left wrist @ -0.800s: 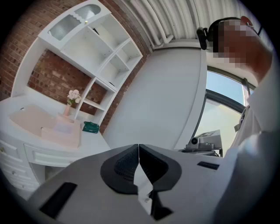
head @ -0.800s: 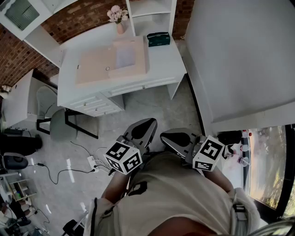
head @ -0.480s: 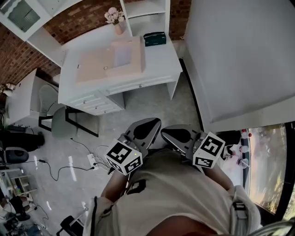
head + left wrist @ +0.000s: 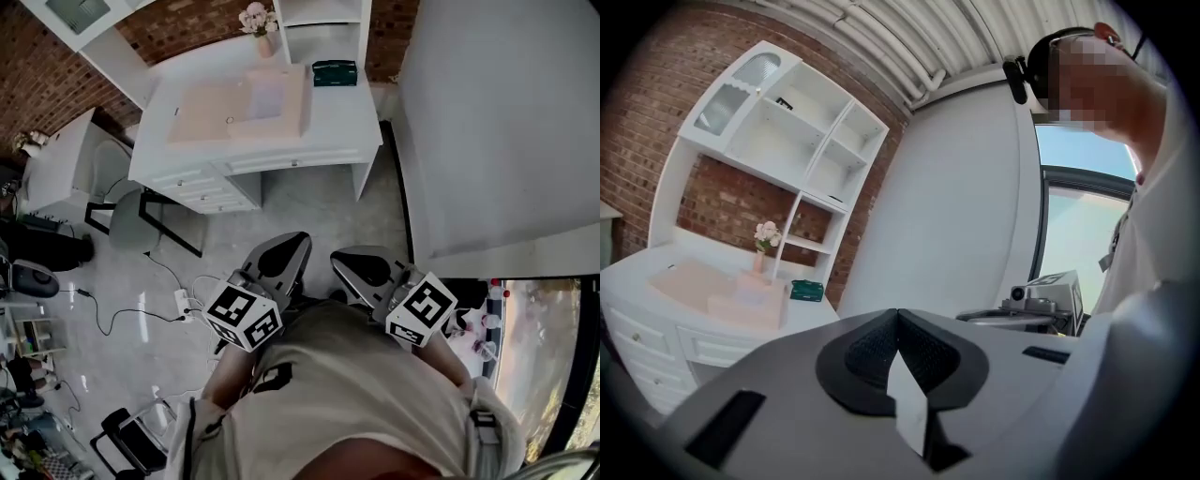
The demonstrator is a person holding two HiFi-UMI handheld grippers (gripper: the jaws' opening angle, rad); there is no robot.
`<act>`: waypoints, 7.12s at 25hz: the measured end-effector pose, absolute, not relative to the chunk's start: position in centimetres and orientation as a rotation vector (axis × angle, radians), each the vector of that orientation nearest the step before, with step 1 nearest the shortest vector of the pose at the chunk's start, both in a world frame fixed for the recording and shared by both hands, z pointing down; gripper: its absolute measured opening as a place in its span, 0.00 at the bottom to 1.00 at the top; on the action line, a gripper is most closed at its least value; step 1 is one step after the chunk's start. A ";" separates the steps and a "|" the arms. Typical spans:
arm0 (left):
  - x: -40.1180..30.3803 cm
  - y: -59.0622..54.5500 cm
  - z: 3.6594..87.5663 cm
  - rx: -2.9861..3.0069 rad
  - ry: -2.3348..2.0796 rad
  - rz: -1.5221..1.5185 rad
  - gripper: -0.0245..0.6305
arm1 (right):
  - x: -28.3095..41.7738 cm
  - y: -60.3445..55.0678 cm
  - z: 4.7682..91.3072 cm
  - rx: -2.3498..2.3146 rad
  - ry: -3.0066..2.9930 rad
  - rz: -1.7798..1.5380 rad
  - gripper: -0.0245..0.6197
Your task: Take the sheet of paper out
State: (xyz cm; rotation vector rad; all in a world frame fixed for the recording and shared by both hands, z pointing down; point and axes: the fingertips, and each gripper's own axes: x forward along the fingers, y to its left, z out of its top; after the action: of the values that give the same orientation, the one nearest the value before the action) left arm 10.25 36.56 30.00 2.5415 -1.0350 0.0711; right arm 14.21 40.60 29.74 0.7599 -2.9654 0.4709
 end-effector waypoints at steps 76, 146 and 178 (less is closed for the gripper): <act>-1.5 8.7 30.6 2.430 -1.136 0.085 0.06 | 6.8 10.9 32.4 0.973 -2.773 0.604 0.07; -16.5 -10.2 43.8 2.212 -1.147 0.385 0.06 | -4.9 -2.3 39.5 0.651 -2.501 0.542 0.07; -8.5 -21.8 61.5 1.904 -0.764 0.602 0.45 | 1.6 -5.2 50.3 0.539 -2.237 0.940 0.07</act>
State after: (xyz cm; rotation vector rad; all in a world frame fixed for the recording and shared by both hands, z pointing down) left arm -8.53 -21.76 61.46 1.9045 -0.7642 0.6016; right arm 1.62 -5.19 50.27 0.5392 -2.2368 0.9404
